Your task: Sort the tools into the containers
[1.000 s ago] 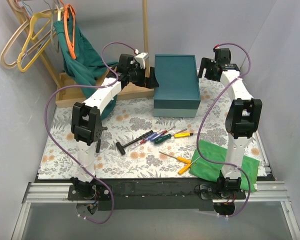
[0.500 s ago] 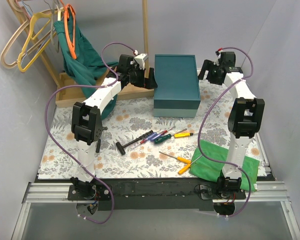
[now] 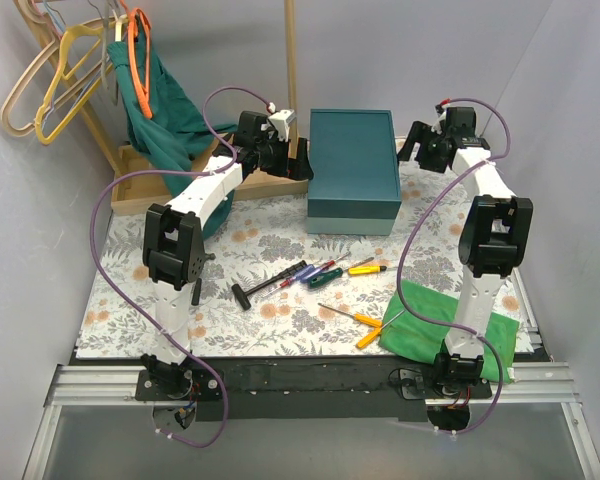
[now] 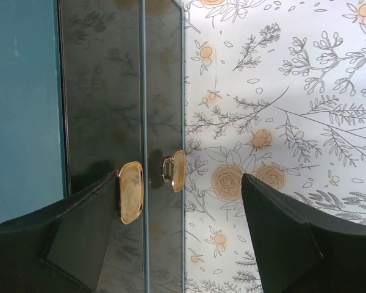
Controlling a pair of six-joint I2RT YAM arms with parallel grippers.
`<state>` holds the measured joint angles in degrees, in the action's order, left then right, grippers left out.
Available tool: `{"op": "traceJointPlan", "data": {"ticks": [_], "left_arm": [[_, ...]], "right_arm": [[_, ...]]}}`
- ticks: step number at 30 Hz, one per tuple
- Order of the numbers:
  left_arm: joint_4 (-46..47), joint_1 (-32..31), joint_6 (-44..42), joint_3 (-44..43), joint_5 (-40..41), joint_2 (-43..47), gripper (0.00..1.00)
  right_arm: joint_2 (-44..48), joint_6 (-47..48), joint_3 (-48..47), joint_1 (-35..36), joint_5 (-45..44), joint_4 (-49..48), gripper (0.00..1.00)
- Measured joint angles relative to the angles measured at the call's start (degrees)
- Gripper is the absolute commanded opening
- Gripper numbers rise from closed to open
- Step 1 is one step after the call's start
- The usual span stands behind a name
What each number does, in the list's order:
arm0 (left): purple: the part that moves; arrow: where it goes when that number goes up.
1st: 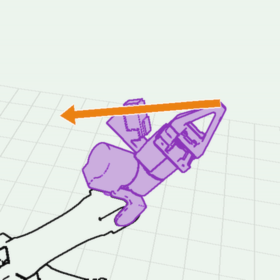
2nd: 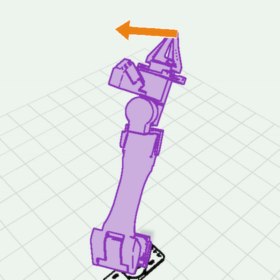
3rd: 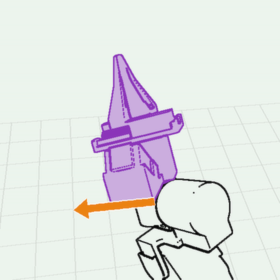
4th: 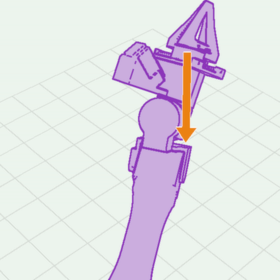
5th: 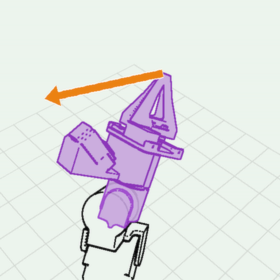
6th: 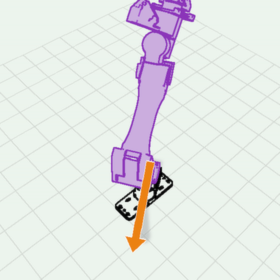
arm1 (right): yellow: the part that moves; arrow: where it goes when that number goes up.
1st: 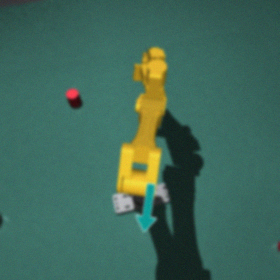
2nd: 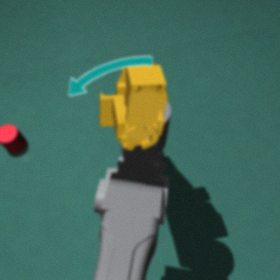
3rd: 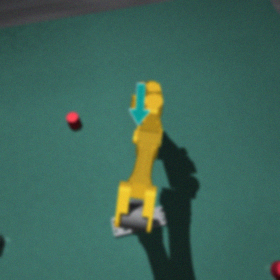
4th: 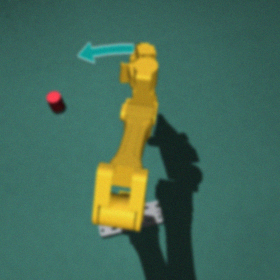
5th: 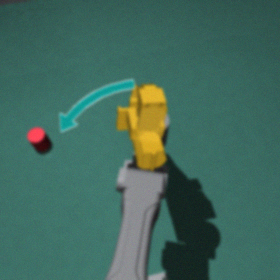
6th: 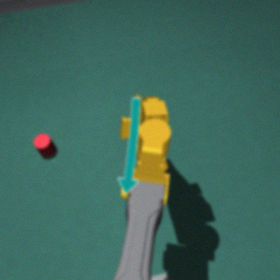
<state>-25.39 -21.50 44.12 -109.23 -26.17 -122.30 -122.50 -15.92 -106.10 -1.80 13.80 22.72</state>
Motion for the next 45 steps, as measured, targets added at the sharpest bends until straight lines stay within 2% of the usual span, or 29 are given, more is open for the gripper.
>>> {"op": "traceJointPlan", "data": {"ticks": [4, 14, 28, 45], "left_arm": [[0.1, 0.0, -0.2, 0.0, 0.3, 0.0, 0.98], [0.2, -0.1, 0.9, 0.0, 0.4, -0.1, 0.98], [0.4, -0.1, 1.8, 0.1, 0.5, -0.2, 0.98], [1.5, 0.0, 2.3, 0.5, 0.6, -0.2, 0.98]], "right_arm": [[0.6, 1.2, 0.2, -0.8, -1.9, 0.3, 0.86], [4.4, 5.2, 4.3, -8.0, -4.5, 1.4, 0.85], [5.8, 9.2, 4.4, -7.6, -10.4, 3.0, 0.86], [10.1, 13.6, 5.1, -7.8, -13.5, 6.0, 0.87]]}}
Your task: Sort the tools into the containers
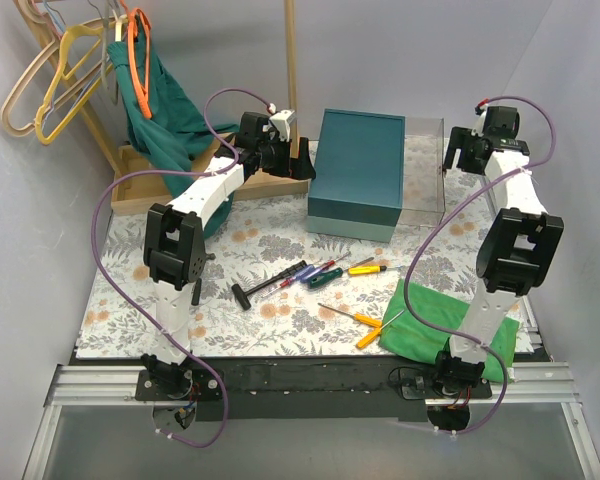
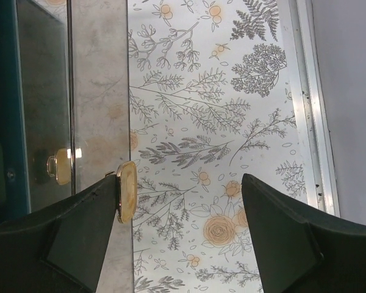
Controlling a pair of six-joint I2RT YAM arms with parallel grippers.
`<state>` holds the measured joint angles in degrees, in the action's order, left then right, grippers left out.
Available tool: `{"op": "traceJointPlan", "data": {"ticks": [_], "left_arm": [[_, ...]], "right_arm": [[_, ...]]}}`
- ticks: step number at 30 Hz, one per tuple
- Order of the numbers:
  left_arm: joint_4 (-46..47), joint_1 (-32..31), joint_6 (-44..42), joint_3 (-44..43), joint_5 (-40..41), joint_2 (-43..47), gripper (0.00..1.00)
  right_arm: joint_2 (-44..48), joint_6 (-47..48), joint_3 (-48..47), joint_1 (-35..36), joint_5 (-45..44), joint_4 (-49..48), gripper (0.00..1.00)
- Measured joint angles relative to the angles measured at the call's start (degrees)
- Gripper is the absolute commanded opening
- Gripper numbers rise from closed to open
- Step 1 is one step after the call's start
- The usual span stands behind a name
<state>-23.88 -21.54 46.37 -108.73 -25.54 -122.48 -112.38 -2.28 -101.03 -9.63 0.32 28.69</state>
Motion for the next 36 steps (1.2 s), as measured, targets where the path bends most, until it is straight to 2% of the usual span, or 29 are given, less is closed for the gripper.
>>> {"op": "traceJointPlan", "data": {"ticks": [12, 16, 18, 22, 25, 29, 31, 32, 36], "left_arm": [[0.0, 0.0, -0.4, 1.3, 1.1, 1.4, 0.98], [-1.7, 0.2, -3.8, 1.5, 3.7, 3.9, 0.98], [-1.9, 0.5, -5.4, 2.5, 4.6, 6.3, 0.98], [-1.4, 1.3, -7.2, 8.3, 5.0, 15.0, 0.98], [0.0, 1.7, -7.8, 12.9, 4.7, 21.5, 0.98], [1.7, 1.8, -7.4, 18.0, 4.6, 28.0, 0.98], [2.4, 1.7, -6.5, 21.0, 5.3, 30.8, 0.98], [2.9, 1.6, -6.2, 23.2, 5.8, 32.5, 0.98], [2.3, 1.0, -4.7, 34.5, 7.7, 41.4, 0.98]], "right_arm": [[4.9, 3.2, 4.9, 0.6, -0.3, -0.1, 0.88], [14.8, 7.5, 14.0, 2.4, 3.3, -6.4, 0.88], [21.4, 11.2, 18.9, 5.4, 6.4, -9.4, 0.88], [36.0, 21.0, 28.4, 17.7, 12.7, -14.4, 0.89], [41.5, 25.4, 30.7, 25.9, 16.2, -15.2, 0.87], [41.7, 29.4, 30.6, 27.3, 21.8, -10.7, 0.85], [40.5, 33.2, 30.8, 27.6, 24.9, -4.6, 0.84], [40.1, 35.2, 31.2, 27.7, 26.0, -2.5, 0.81], [40.2, 46.6, 38.5, 31.1, 30.0, 10.1, 0.76]]}}
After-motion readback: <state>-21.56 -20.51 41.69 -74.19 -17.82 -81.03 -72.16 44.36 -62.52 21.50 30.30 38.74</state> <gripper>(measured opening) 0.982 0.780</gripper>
